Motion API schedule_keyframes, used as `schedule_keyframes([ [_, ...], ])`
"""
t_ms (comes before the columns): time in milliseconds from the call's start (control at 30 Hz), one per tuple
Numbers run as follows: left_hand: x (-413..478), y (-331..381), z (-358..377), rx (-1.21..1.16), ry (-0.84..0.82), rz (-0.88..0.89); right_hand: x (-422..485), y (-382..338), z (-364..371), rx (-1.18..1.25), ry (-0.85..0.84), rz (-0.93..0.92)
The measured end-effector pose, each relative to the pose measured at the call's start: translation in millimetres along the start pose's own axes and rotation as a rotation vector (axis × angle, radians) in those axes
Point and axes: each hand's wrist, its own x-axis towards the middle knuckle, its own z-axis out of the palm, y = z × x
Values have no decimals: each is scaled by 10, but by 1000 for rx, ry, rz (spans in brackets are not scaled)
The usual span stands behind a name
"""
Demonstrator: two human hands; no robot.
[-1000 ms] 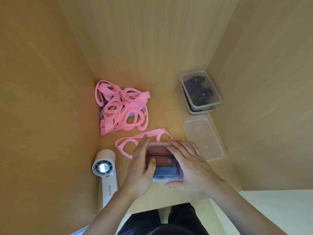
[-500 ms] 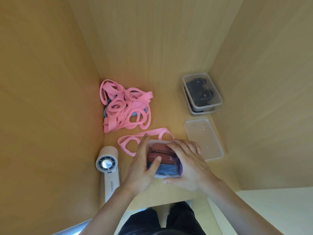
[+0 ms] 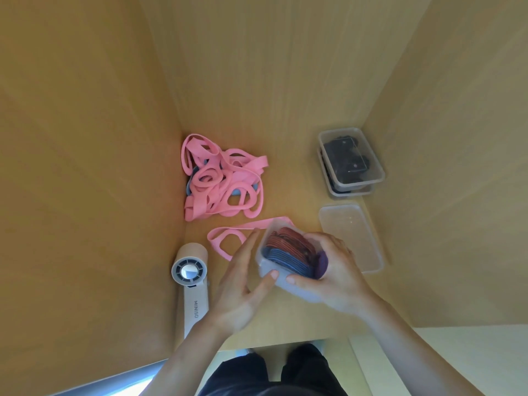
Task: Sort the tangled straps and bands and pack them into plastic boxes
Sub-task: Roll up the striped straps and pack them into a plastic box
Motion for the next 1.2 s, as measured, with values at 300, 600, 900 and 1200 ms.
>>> schedule_keyframes([
  [300, 120, 99, 28, 44, -7, 36, -73, -107, -17, 377, -28, 191],
  [600, 82, 104, 18, -10, 73, -6, -107, -141, 9, 363, -25, 214],
  [900, 98, 123, 13, -13, 64, -10, -127, -169, 9, 361, -13, 218],
  [1200, 33, 80, 4, 10, 79, -25, -111, -212, -38, 371, -5, 227],
])
